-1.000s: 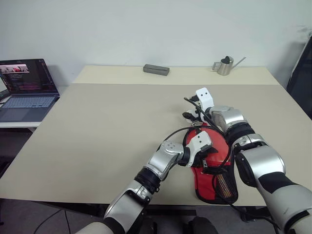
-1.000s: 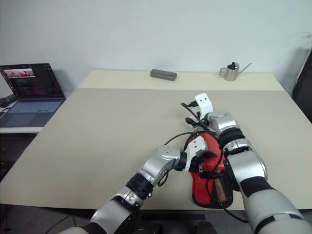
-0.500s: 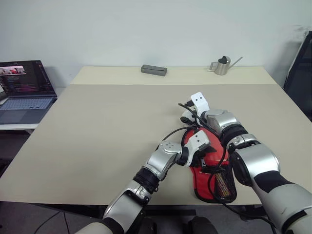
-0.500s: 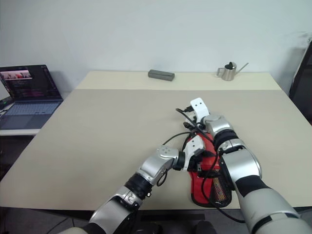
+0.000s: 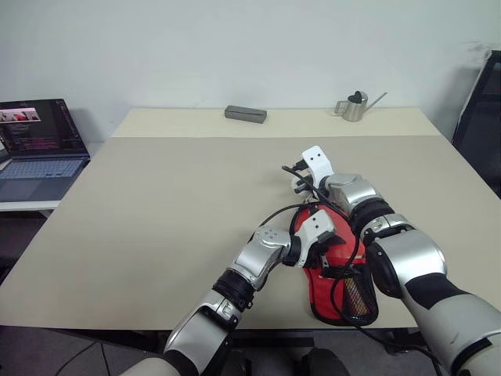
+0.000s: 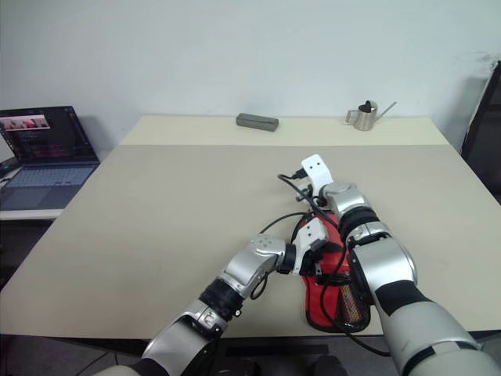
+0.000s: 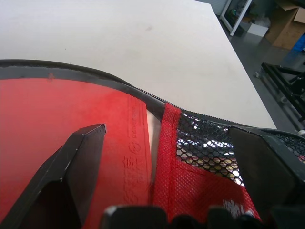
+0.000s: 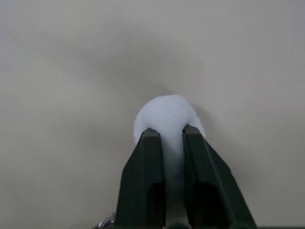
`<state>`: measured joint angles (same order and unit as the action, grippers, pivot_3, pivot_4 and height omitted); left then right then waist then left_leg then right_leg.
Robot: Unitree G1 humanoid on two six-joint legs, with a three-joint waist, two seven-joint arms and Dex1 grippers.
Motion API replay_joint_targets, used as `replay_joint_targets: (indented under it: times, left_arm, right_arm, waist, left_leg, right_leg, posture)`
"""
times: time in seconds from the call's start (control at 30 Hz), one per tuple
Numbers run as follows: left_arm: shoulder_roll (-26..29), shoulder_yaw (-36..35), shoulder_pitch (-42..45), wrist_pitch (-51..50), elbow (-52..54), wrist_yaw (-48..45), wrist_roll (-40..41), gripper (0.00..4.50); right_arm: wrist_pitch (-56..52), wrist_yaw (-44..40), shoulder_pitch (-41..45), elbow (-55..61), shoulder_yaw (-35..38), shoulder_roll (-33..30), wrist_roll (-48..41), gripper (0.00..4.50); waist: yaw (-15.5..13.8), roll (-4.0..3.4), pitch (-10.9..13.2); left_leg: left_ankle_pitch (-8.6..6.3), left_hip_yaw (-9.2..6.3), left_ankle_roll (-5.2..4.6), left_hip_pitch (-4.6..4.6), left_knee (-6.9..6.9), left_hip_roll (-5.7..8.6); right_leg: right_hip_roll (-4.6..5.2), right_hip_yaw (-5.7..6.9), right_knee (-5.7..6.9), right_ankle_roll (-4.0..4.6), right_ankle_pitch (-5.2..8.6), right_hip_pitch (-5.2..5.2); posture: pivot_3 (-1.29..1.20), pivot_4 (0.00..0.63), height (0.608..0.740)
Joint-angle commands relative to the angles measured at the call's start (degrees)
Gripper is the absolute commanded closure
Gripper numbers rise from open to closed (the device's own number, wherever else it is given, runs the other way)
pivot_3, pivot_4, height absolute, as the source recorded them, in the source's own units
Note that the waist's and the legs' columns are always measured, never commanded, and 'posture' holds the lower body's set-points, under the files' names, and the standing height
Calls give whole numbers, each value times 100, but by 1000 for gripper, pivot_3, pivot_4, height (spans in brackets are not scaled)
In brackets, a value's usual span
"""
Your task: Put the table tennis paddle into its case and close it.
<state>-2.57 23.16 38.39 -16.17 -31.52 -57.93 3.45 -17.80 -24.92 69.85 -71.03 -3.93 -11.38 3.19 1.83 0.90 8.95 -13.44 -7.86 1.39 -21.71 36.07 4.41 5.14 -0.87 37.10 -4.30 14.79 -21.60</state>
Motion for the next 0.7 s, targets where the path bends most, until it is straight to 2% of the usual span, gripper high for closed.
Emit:
replay_joint_targets:
  times: [0.03, 0.33, 0.7]
  left_arm:
    - [217, 291, -438, -269, -910, 128, -387, 0]
    - [225, 341, -526, -175, -1096, 120, -422, 0]
    - [301, 389, -597, -70, -1358, 81, -494, 0]
  right_arm:
    - [125, -50, 194, 295, 206, -263, -92, 4456]
    - [-87, -99, -33, 870, 518, -848, -256, 4457]
    - [-856, -98, -636, 2234, 694, -1055, -480, 4457]
  waist:
    - [1, 2, -2]
    - [7, 7, -8]
    - [6, 16, -53]
  left_leg:
    - [0, 0, 0, 3, 0, 0]
    - [-1, 2, -1, 28, -3, -2]
    - [-1, 2, -1, 32, -5, -6]
  right_leg:
    - [0, 0, -1, 0, 0, 5]
    - [-2, -1, -3, -2, 1, 30]
    - [-2, -1, -6, -15, 10, 37]
  posture:
    - [0, 150, 740]
    - [0, 150, 740]
    - [0, 150, 740]
